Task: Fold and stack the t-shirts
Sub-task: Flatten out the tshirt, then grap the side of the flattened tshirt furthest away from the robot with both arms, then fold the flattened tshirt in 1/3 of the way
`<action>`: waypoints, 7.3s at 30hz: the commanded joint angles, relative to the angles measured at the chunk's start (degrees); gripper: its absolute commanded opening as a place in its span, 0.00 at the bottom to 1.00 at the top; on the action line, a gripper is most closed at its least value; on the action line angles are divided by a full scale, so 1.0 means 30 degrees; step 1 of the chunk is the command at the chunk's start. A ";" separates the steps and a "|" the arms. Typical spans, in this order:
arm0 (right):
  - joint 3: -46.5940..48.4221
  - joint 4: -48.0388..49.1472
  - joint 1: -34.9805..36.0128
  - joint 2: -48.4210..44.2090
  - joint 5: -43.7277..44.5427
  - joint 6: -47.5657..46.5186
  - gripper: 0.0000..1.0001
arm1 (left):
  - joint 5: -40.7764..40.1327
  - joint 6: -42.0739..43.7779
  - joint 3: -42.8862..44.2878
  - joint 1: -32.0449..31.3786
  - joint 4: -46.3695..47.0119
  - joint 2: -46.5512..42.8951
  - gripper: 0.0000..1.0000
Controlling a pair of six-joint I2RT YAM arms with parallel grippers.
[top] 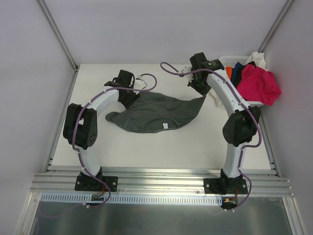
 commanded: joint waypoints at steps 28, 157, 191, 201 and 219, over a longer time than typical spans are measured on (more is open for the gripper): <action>0.0759 -0.0191 0.0188 0.0399 0.0047 0.0262 0.00 | 0.1099 0.0335 -0.1090 0.0183 -0.0056 0.0996 0.52; 0.2256 1.0767 -0.1571 0.2862 -0.3645 0.6502 0.00 | 0.2799 0.1244 1.0362 0.6042 -0.1726 0.5010 0.00; -0.4922 0.8979 0.0539 -0.1767 -0.4611 0.5770 0.01 | 0.3561 0.1595 0.2717 0.6834 -0.1814 0.0293 0.00; -0.6299 0.8715 0.0657 -0.2764 -0.4816 0.5770 0.00 | 0.3619 0.1653 0.2130 0.6834 -0.1900 0.0029 0.00; -0.6858 0.7983 0.0657 -0.2471 -0.6282 0.5506 0.63 | 0.4088 -0.0162 0.0518 0.6834 -0.1990 -0.1053 0.82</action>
